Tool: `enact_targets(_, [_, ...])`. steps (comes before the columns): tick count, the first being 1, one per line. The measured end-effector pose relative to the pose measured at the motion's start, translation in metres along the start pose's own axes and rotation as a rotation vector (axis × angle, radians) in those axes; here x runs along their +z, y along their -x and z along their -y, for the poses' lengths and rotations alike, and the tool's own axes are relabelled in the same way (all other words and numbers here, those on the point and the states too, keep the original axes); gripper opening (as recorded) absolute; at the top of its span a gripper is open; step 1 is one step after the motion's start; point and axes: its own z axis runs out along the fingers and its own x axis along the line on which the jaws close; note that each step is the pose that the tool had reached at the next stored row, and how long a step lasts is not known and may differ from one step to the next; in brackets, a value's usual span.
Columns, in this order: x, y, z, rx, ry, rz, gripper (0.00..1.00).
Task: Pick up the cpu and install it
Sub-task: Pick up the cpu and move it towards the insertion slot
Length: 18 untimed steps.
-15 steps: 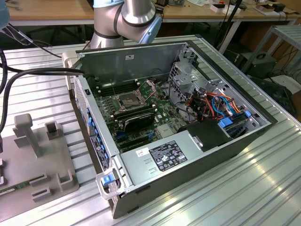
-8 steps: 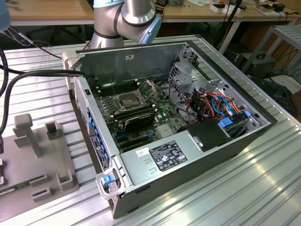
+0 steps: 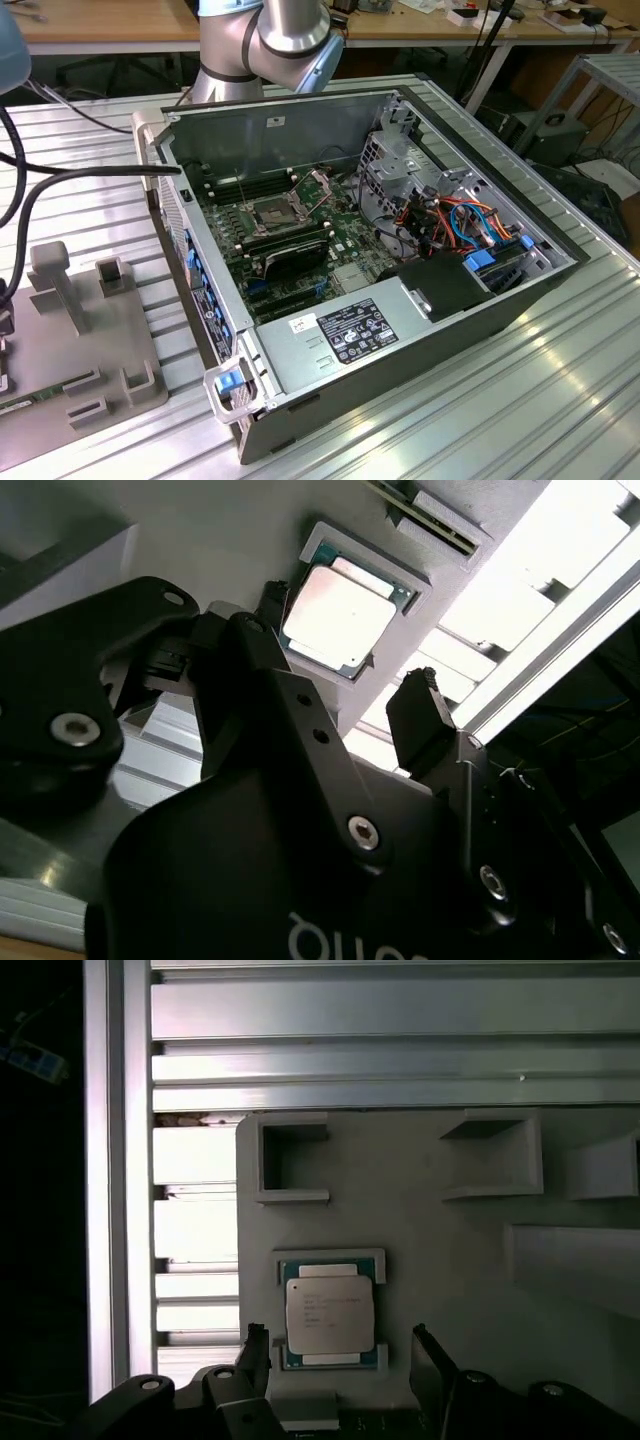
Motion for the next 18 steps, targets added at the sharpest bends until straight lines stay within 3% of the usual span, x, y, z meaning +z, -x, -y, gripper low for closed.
enact_targets(18, [0.0301,-0.0001,0.0015,0.0,0.0001,0.0,0.68])
